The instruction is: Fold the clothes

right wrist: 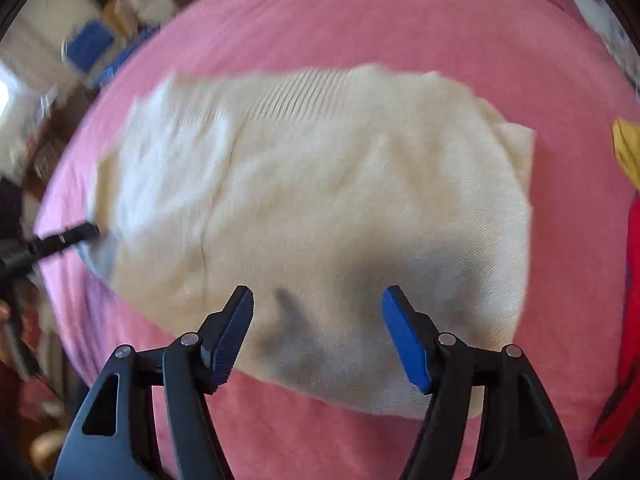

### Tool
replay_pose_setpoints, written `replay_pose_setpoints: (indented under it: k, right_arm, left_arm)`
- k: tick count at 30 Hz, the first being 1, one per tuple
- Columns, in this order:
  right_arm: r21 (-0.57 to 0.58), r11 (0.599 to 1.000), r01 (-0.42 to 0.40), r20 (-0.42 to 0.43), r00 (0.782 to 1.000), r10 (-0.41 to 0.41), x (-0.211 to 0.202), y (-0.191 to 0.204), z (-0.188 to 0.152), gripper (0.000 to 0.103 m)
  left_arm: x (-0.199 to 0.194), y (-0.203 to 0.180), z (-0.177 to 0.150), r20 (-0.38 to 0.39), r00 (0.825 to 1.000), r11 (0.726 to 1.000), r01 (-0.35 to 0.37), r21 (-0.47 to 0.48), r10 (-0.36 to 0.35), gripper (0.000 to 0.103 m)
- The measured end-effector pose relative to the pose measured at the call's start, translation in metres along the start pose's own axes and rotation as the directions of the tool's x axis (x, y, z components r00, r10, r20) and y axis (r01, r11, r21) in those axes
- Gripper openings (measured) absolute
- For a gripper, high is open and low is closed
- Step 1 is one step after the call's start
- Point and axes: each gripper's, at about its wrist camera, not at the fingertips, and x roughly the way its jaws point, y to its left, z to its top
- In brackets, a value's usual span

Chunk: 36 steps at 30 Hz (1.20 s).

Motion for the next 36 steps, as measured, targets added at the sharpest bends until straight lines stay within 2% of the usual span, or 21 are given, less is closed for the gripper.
replay_pose_setpoints:
  k: [1,3,5,8,10,13,15,17,19,21,22,25,27,29,31,33,36]
  right_arm:
    - [-0.022,1.0,0.016,-0.006,1.0,-0.016,0.003,0.005,-0.006,0.07]
    - [-0.066,0.997,0.046,-0.018,0.999,-0.048,0.009,0.014,-0.018,0.074]
    - [-0.11,0.991,0.076,-0.029,0.996,-0.08,0.016,0.024,-0.029,0.076]
    - [-0.105,0.99,0.091,-0.038,0.995,-0.095,0.005,0.022,-0.032,0.076]
    - [-0.125,0.99,0.064,0.01,0.998,-0.063,-0.01,0.033,-0.027,0.077]
    - [-0.158,0.987,0.017,0.112,0.994,0.001,-0.031,0.06,-0.011,0.078]
    - [-0.182,0.983,-0.018,0.158,0.986,0.047,-0.034,0.079,0.004,0.079]
    - [-0.195,0.981,-0.025,0.165,0.985,0.057,-0.026,0.089,0.019,0.081]
    - [-0.189,0.982,-0.027,0.146,0.988,0.056,-0.013,0.074,0.041,0.081]
    - [-0.17,0.985,-0.029,0.118,0.992,0.049,0.001,0.071,0.044,0.081]
    - [-0.159,0.987,-0.033,0.104,0.993,0.05,0.007,0.067,0.044,0.081]
    - [-0.16,0.986,-0.039,0.096,0.994,0.055,0.017,0.056,0.043,0.081]
    - [-0.174,0.984,-0.042,0.099,0.993,0.06,0.016,0.048,0.04,0.081]
    - [-0.182,0.982,-0.042,0.096,0.994,0.06,0.015,0.042,0.038,0.081]
    - [-0.186,0.982,-0.041,0.094,0.994,0.059,0.014,0.038,0.037,0.082]
    - [-0.189,0.981,-0.04,0.092,0.994,0.058,0.013,0.035,0.035,0.082]
    - [-0.193,0.981,-0.031,0.09,0.995,0.049,0.013,0.032,0.035,0.084]
  left_arm:
    - [0.005,0.009,-0.006,-0.013,1.0,0.999,-0.016,-0.028,0.015,0.022]
    - [0.003,0.025,-0.014,-0.007,0.999,0.997,0.039,-0.069,-0.04,0.02]
    - [-0.009,0.038,-0.018,0.023,0.997,0.99,0.079,-0.116,-0.077,0.02]
    - [-0.037,0.048,-0.02,0.116,0.987,0.981,0.127,-0.144,-0.111,0.021]
    - [-0.057,0.052,-0.019,0.187,0.973,0.973,0.166,-0.161,-0.136,0.022]
    - [-0.079,0.061,-0.006,0.288,0.951,0.96,0.176,-0.22,-0.108,0.022]
    - [-0.077,0.063,0.012,0.269,0.957,0.961,0.167,-0.221,-0.105,0.023]
    - [-0.075,0.066,0.03,0.249,0.963,0.962,0.159,-0.222,-0.102,0.025]
    - [-0.067,0.062,0.04,0.211,0.976,0.984,0.09,-0.156,-0.056,0.025]
    - [-0.052,0.054,0.042,0.16,0.987,0.996,0.012,-0.083,0.001,0.025]
    - [-0.045,0.054,0.039,0.136,0.991,0.998,0.004,-0.062,0.004,0.025]
    - [-0.029,0.055,0.028,0.04,0.999,1.0,0.016,-0.015,-0.016,0.019]
    - [-0.033,0.063,0.021,0.027,0.995,0.995,0.092,-0.043,-0.091,0.019]
    - [-0.051,0.084,0.017,0.099,0.99,0.987,0.114,-0.114,-0.102,0.019]
    - [-0.072,0.102,0.014,0.158,0.977,0.974,0.169,-0.151,-0.145,0.021]
    - [-0.072,0.105,0.022,0.147,0.977,0.973,0.179,-0.145,-0.157,0.024]
    - [-0.058,0.102,0.026,0.073,0.979,0.975,0.198,-0.099,-0.192,0.025]
